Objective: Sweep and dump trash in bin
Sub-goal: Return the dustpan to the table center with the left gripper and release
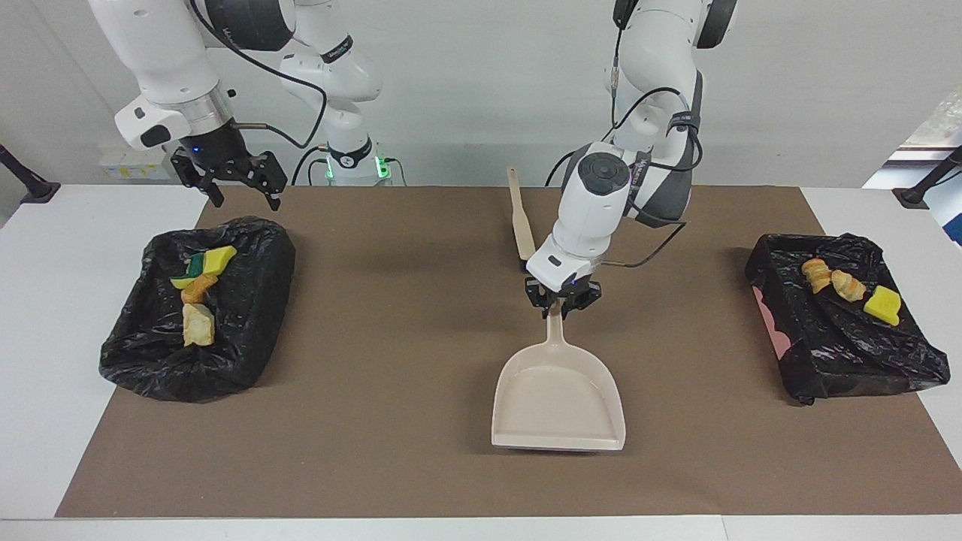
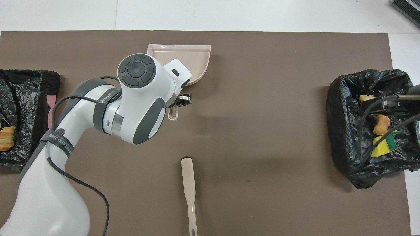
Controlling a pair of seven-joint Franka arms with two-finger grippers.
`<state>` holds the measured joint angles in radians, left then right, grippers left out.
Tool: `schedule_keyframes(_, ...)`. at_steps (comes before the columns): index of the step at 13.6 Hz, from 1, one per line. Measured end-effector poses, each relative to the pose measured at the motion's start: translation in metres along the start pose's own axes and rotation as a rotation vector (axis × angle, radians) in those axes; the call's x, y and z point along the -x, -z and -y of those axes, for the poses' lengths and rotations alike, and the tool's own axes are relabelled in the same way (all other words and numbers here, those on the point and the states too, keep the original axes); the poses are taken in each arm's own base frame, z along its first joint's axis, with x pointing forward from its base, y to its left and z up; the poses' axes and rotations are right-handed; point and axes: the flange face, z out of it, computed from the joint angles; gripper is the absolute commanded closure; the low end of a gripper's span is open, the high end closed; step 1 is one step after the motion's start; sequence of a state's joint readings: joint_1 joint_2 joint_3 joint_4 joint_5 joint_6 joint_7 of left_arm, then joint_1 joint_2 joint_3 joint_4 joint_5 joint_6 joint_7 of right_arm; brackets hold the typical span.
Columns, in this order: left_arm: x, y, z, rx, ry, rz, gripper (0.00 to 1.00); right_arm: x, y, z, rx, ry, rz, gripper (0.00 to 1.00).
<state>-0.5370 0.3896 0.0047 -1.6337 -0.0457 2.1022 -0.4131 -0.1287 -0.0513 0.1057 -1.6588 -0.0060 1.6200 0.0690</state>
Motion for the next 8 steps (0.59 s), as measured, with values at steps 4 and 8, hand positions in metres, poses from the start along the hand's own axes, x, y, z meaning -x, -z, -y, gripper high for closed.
schedule_keyframes(4,0.015,-0.025,-0.02,-0.017,0.025,0.04,0.64,0.0,0.0,0.0,0.0,0.0,0.0,0.0)
schedule_keyframes(8,0.014,-0.026,-0.017,-0.021,0.035,0.04,0.0,0.0,0.0,0.0,0.0,0.0,0.0,0.0)
